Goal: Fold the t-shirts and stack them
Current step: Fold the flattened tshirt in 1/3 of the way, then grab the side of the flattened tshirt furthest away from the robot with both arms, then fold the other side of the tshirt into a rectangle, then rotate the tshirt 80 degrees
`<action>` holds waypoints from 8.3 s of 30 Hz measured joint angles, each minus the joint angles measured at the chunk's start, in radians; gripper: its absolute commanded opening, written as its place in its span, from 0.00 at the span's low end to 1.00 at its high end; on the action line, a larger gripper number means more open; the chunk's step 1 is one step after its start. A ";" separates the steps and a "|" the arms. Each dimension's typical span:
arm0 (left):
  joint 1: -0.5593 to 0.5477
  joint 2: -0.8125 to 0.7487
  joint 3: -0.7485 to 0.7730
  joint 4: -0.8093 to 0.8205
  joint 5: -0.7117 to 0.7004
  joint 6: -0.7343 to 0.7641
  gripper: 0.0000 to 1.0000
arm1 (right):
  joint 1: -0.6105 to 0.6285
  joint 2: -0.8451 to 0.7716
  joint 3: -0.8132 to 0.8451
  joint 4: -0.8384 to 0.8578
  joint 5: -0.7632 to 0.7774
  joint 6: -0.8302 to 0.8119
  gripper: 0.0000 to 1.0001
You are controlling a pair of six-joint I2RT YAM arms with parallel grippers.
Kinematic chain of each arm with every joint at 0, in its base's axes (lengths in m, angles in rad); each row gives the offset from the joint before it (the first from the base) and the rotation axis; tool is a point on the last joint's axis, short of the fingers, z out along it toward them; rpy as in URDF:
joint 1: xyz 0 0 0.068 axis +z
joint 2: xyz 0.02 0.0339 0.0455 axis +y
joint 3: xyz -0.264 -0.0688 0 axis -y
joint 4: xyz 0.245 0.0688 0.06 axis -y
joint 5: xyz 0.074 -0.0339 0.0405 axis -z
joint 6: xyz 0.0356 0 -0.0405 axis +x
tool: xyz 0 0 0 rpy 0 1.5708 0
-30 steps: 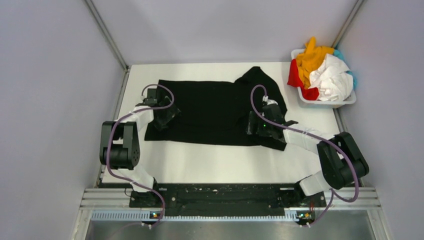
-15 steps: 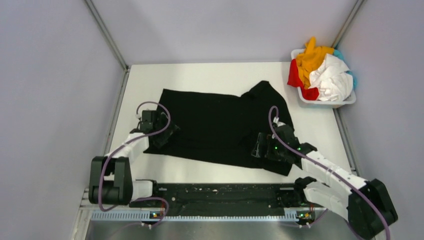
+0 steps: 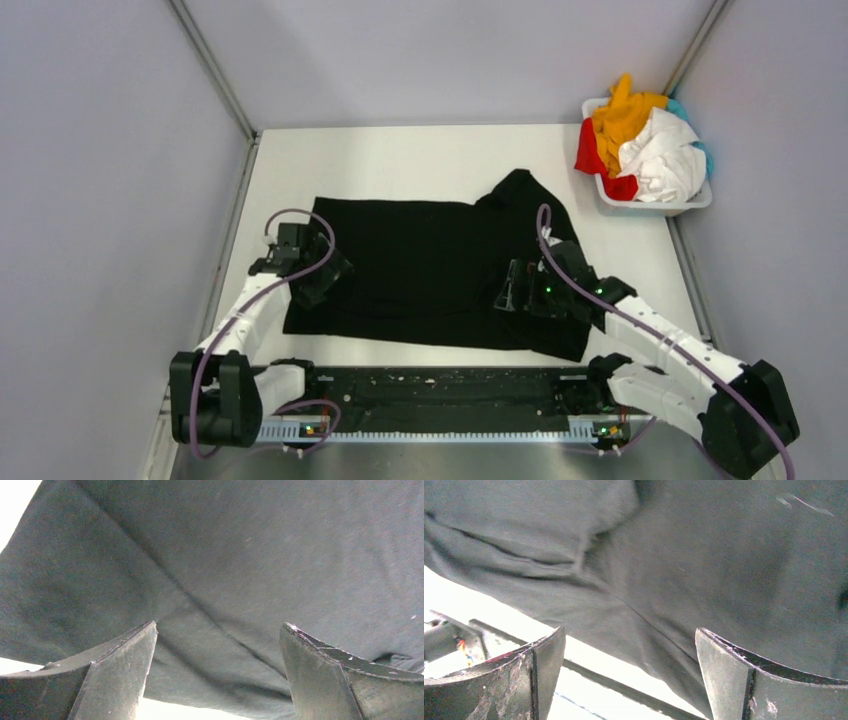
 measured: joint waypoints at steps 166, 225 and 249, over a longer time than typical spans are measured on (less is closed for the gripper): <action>0.072 0.224 0.340 -0.038 -0.408 0.266 0.98 | 0.221 -0.005 0.106 -0.282 0.297 0.134 0.70; 0.025 0.342 0.203 0.182 -0.050 0.204 0.99 | -0.288 -0.046 0.287 -0.468 -0.031 0.122 0.99; 0.014 0.382 0.203 0.215 -0.006 0.125 0.99 | -0.372 0.842 0.565 0.115 -0.093 0.019 0.99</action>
